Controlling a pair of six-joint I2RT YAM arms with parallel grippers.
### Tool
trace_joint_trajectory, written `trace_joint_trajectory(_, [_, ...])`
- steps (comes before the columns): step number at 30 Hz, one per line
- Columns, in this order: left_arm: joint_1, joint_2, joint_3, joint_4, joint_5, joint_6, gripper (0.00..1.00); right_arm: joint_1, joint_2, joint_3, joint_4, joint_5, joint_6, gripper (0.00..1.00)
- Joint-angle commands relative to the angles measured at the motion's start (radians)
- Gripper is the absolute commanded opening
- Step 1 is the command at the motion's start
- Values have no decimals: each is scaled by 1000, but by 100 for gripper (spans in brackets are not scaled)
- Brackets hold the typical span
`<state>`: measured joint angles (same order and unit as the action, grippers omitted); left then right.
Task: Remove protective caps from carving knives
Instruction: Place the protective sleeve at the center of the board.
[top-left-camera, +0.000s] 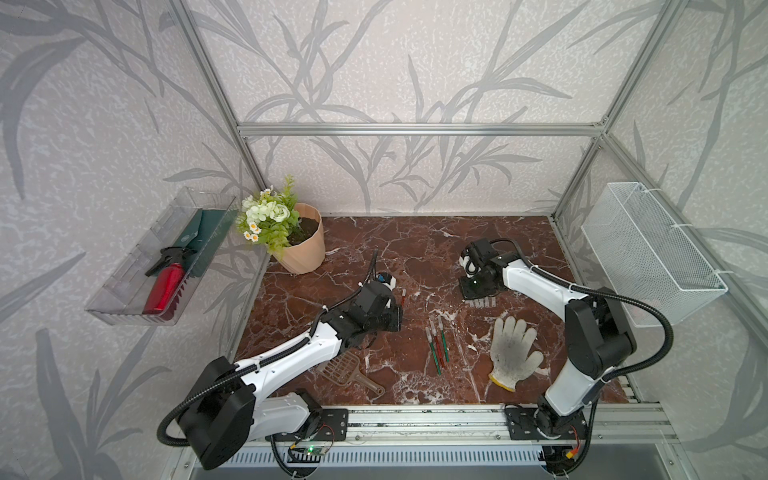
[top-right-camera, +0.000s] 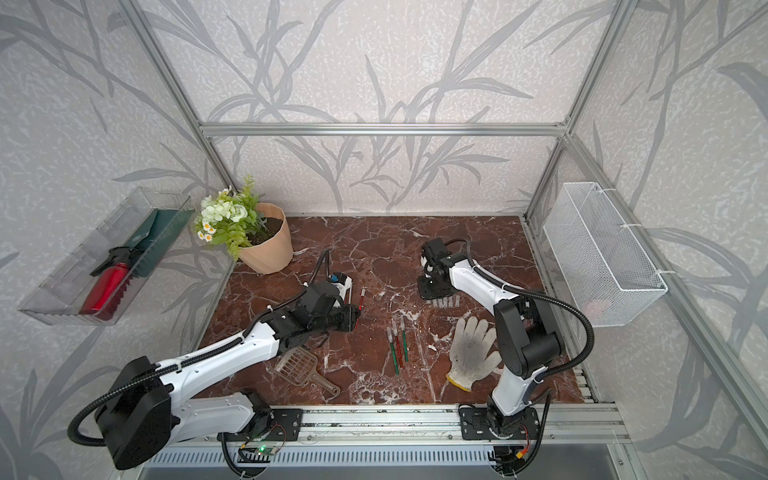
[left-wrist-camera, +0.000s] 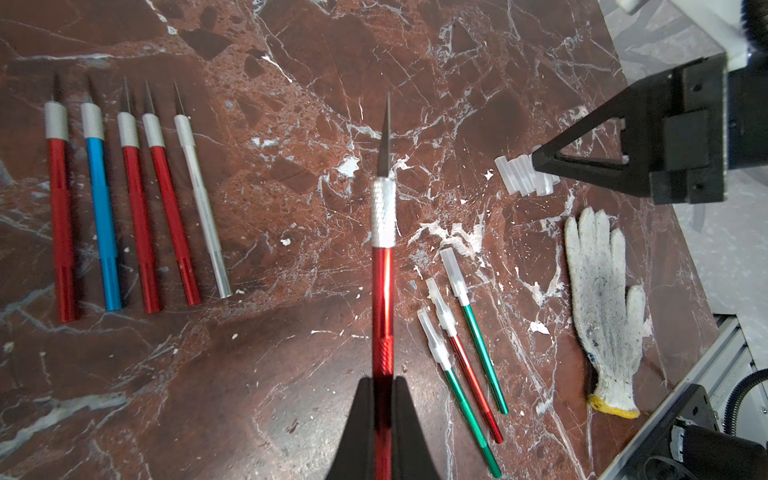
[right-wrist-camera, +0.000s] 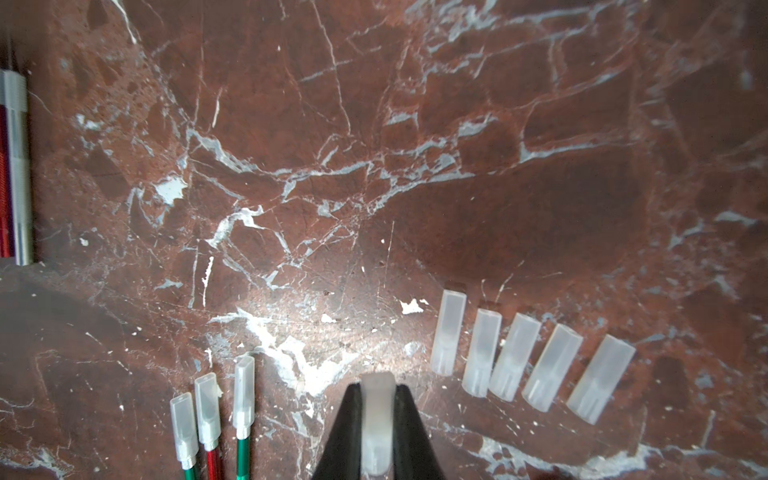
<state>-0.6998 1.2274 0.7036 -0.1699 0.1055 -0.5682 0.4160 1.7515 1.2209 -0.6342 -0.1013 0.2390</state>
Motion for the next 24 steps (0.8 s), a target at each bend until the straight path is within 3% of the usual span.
trace_joint_trajectory(1, [5,7,-7,17,-8,6,6,5,30,34,-22,32,13,12])
trace_joint_trajectory(24, [5,10,-18,41,6,-4,6,7,123,71,-15,63,56,13])
